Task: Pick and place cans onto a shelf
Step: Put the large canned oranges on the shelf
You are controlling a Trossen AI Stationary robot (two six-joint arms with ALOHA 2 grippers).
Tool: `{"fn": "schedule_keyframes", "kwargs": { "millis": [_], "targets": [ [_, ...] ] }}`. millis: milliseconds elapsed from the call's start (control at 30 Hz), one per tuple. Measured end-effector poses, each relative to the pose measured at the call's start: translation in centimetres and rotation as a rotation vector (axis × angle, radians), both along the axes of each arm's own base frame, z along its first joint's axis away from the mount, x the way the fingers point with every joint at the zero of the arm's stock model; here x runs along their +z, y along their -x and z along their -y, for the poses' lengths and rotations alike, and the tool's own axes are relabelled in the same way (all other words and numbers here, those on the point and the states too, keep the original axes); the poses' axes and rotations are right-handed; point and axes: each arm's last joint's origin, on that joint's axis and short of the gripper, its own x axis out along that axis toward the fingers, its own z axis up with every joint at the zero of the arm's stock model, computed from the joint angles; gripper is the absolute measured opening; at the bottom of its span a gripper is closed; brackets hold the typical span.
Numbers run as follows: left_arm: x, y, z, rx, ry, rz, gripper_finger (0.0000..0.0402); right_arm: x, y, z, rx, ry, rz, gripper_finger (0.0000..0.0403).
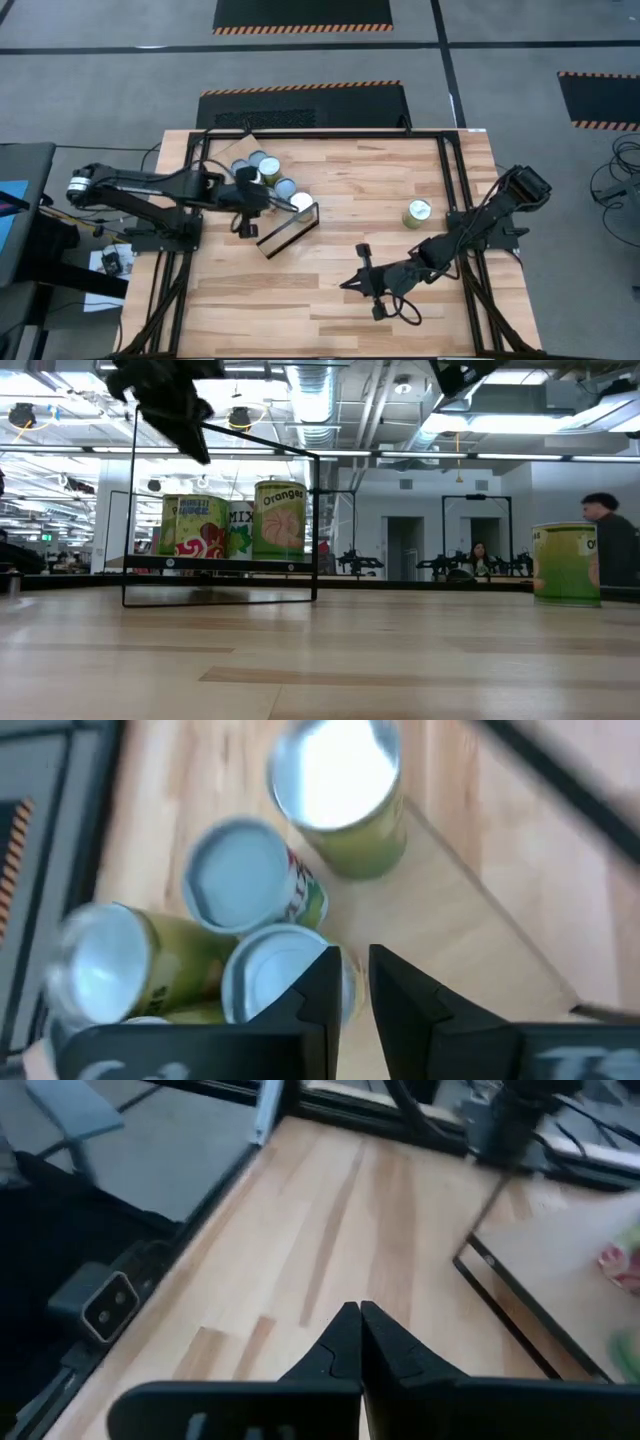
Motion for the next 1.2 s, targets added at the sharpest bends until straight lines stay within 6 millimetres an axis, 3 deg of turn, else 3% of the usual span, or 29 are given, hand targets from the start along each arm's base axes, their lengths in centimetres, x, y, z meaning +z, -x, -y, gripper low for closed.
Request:
{"fn": "schedule_keyframes", "kwargs": {
  "millis": [267, 533, 700, 833, 967, 1200],
  "targets": [
    [2.5, 4.0, 2.2, -0.059, 0.068, 0.412, 0.0016, 1.3, 4.0, 2.1, -0.281, 0.068, -0.162, 0.0005],
    [-0.9, 7.4, 3.1, -0.205, 0.192, 0.774, 0.0003, 2.2, 7.3, 6.5, -0.535, -0.066, -0.398, 0.0032],
    [-3.6, 8.5, 3.0, -0.228, 0.208, 0.836, 0.0004, 2.1, 8.3, 9.1, -0.672, -0.098, -0.531, 0.0058],
    [-4.7, 8.9, 2.9, -0.226, 0.209, 0.829, 0.0004, 1.6, 8.8, 11.1, -0.776, -0.126, -0.678, 0.0086],
    [-4.5, 8.8, 2.9, -0.225, 0.214, 0.854, 0.0004, 1.2, 9.1, 12.8, -0.882, -0.132, -0.794, 0.0123],
    [-4.3, 8.8, 2.9, -0.233, 0.218, 0.864, 0.0004, 1.2, 9.5, 14.6, -0.970, -0.144, -0.845, 0.0184]
  ]
}}
